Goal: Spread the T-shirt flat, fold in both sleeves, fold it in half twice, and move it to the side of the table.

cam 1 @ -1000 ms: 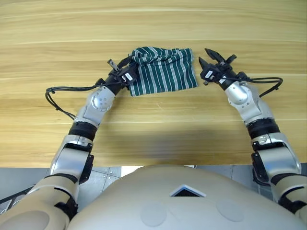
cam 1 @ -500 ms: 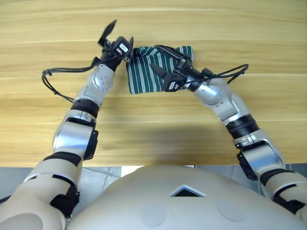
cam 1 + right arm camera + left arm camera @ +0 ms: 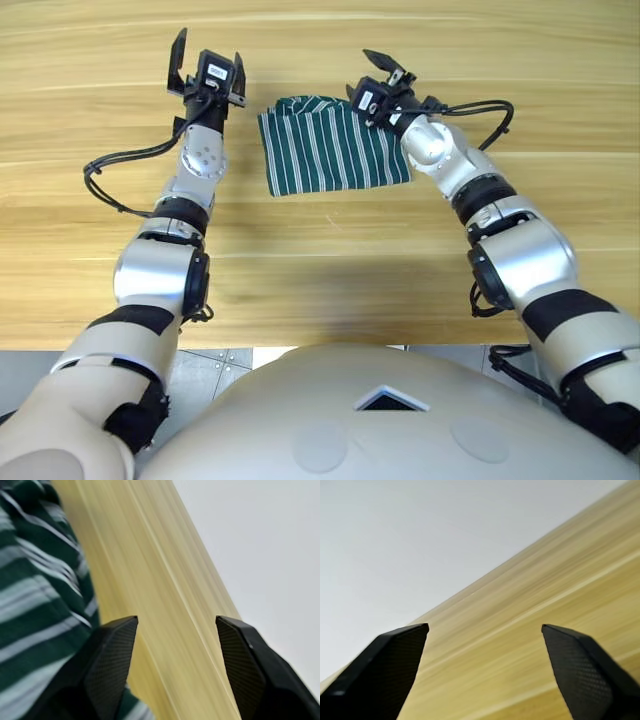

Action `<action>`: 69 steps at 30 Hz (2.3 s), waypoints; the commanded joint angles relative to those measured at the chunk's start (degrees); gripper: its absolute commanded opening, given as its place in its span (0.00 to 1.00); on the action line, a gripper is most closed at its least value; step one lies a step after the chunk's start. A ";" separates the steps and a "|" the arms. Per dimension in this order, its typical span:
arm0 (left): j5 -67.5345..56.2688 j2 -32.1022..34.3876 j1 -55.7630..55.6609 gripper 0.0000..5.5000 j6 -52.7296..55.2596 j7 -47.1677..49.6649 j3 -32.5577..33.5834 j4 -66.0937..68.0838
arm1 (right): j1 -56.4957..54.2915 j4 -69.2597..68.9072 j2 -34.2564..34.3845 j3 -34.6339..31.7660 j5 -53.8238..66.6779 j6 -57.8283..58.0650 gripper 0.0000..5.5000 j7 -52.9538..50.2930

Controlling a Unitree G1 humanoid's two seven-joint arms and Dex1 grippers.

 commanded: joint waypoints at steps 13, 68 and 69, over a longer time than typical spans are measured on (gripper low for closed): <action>-15.08 1.50 7.53 0.76 -8.30 -3.41 13.70 -6.46 | -1.89 6.75 -2.64 -8.35 5.00 10.88 0.52 -8.85; -16.76 -0.11 16.30 0.76 -8.72 0.08 19.22 -6.90 | 12.57 7.15 -16.83 -49.08 35.74 22.56 0.52 -35.18; -16.09 -1.65 15.64 0.76 -8.92 -0.52 18.00 -6.52 | 12.12 6.30 -17.43 -47.38 34.02 17.94 0.52 -34.72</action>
